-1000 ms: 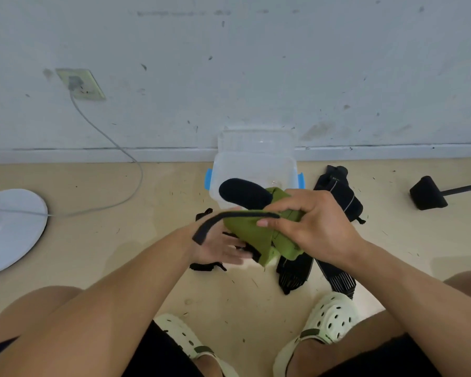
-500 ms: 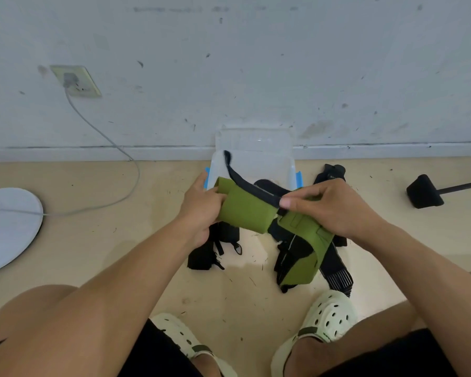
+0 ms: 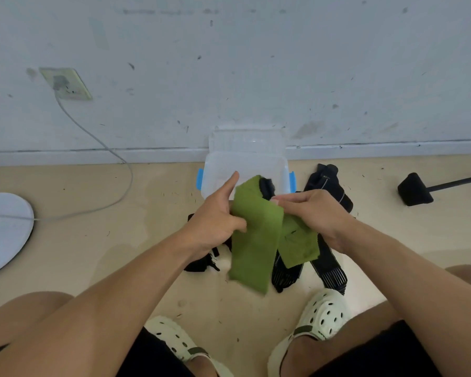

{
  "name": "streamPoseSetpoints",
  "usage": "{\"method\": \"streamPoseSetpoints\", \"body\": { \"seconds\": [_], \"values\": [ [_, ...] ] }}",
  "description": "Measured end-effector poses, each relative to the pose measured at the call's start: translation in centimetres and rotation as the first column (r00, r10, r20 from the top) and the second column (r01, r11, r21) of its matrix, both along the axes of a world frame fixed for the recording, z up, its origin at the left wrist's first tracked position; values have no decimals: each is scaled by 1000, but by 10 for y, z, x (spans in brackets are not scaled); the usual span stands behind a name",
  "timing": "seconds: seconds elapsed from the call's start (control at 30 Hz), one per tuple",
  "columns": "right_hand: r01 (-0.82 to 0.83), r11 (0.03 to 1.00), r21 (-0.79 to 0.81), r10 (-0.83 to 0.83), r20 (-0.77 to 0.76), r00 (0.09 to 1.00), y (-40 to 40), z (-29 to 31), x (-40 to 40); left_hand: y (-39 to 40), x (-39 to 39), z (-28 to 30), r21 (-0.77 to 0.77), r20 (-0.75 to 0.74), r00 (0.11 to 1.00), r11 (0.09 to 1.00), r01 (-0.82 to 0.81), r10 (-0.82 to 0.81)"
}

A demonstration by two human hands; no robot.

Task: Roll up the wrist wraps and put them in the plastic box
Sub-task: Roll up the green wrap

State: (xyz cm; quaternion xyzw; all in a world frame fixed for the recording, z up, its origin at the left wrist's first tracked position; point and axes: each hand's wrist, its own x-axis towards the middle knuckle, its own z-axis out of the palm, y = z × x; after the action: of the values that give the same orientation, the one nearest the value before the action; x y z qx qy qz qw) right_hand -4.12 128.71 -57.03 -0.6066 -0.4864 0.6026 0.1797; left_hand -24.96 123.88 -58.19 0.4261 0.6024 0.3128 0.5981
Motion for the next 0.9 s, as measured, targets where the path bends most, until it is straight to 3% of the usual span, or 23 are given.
{"method": "streamPoseSetpoints", "body": {
  "seconds": [0.2,0.33,0.43,0.5,0.6,0.77,0.83,0.9],
  "values": [
    [100,995,-16,-102,-147,984,-2,-5,-1,1,0,-1,13,-197,979,999,48,-44],
    [83,996,-36,-87,-127,988,-2,-11,-1,-2,3,-5,-55,-154,977,989,138,-145],
    [89,995,-37,-93,-115,989,-5,-15,-2,1,3,-10,-60,-114,986,991,116,-122],
    [102,995,-14,-103,-136,985,-6,-14,-3,3,3,-15,-81,-62,997,996,40,-45],
    [46,998,39,-41,-127,991,-7,-7,-4,6,5,-18,-166,38,977,965,-201,210],
    [-304,952,38,306,-78,949,-7,4,-5,11,-6,-19,-393,150,851,820,-416,503],
    [-422,907,8,422,-15,907,-8,3,-4,12,-12,-24,-348,105,811,785,-512,576],
    [-373,928,13,372,58,926,-9,-4,-4,15,-16,-27,-220,83,778,773,-595,623]
  ]
}}
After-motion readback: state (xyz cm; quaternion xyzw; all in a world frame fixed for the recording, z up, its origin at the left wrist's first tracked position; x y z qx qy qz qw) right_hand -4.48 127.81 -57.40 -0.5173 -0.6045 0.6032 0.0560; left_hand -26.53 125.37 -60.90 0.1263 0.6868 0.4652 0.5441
